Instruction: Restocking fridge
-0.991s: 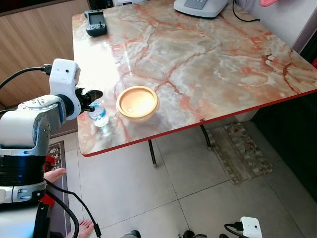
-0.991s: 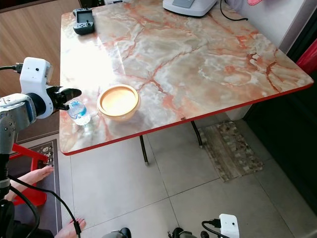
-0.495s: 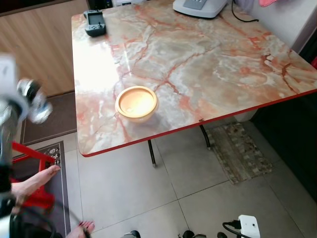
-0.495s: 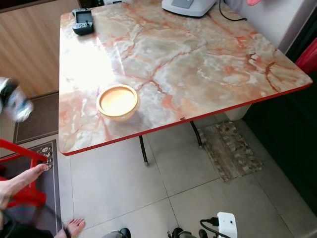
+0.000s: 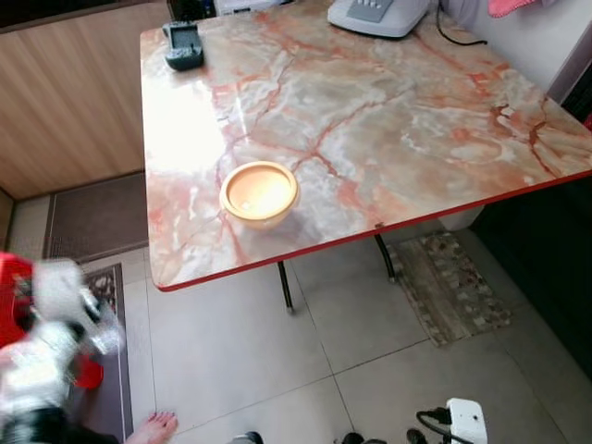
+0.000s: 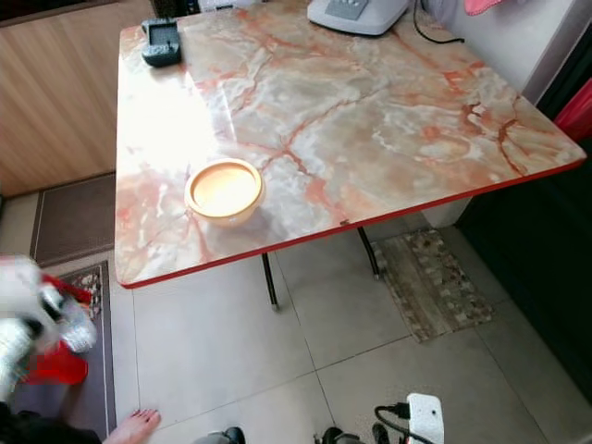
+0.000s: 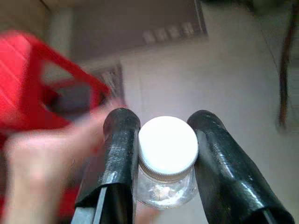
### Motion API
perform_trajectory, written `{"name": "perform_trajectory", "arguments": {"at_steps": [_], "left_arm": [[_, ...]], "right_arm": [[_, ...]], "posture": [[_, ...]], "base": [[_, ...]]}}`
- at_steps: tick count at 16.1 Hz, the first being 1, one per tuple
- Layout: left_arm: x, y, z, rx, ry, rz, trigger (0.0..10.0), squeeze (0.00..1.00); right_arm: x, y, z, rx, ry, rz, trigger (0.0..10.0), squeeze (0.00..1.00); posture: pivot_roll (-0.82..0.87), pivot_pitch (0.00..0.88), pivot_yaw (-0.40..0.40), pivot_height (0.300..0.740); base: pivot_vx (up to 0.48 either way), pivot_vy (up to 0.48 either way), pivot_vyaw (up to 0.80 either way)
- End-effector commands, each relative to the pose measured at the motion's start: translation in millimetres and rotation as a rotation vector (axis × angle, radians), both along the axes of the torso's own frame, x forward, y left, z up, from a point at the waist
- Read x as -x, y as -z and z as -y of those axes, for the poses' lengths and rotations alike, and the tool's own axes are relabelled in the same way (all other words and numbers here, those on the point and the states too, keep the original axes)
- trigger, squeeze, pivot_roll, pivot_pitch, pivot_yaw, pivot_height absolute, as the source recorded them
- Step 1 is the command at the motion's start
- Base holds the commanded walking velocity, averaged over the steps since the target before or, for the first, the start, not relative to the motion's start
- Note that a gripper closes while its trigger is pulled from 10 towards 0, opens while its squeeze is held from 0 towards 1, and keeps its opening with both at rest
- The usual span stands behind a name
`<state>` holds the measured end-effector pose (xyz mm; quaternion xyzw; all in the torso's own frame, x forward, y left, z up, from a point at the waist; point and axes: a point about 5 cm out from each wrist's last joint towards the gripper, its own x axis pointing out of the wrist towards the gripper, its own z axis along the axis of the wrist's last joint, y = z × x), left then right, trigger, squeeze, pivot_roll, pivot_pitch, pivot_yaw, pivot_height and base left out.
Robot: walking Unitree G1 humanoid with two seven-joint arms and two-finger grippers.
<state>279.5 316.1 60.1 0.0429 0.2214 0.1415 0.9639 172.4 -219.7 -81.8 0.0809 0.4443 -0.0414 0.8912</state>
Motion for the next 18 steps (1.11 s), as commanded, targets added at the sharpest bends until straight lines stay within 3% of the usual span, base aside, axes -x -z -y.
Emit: {"name": "perform_trajectory", "arguments": {"at_steps": [1,2,4,10,13,15,18], "left_arm": [[11.9,22,3.8,-0.002,0.019,-0.075,10.0,0.0],[19.3,46,19.2,0.05,0.04,-0.136,10.0,0.0],[28.6,71,38.7,0.068,0.074,-0.23,10.0,0.0],[31.4,93,77.7,0.091,0.164,-0.306,10.0,0.0],[46.1,108,85.4,0.099,0.124,-0.378,10.0,0.0],[54.9,117,98.6,0.149,0.097,-0.388,10.0,0.0],[54.9,118,104.8,0.178,0.067,-0.378,10.0,0.0]], "right_arm": [[4.7,2,-0.1,0.0,0.046,0.006,10.0,0.0],[0.5,0,-0.9,0.003,0.076,0.028,10.0,0.0],[-5.3,-2,-3.4,0.0,0.096,0.046,10.0,0.0],[-25.5,-11,-9.5,-0.018,0.147,0.127,10.0,0.0],[-27.8,-13,-6.4,-0.01,0.125,0.121,10.0,0.0],[-28.3,-14,-1.0,0.002,0.112,0.114,10.0,0.0],[-30.4,-16,4.0,0.009,0.11,0.114,10.0,0.0]], "posture": [[0.1,0.188,0.047,0.74],[0.09,0.168,0.062,0.74],[0.08,0.139,0.082,0.74],[0.07,0.016,0.103,0.74],[0.07,0.0,0.071,0.74],[0.08,0.0,0.022,0.74],[0.09,0.0,-0.007,0.74]], "base": [[0.0,0.0,0.0],[0.0,0.0,0.0],[0.0,0.0,0.0],[0.0,0.0,0.0],[0.0,0.0,0.0],[0.0,0.0,0.0],[0.0,0.0,0.0]]}}
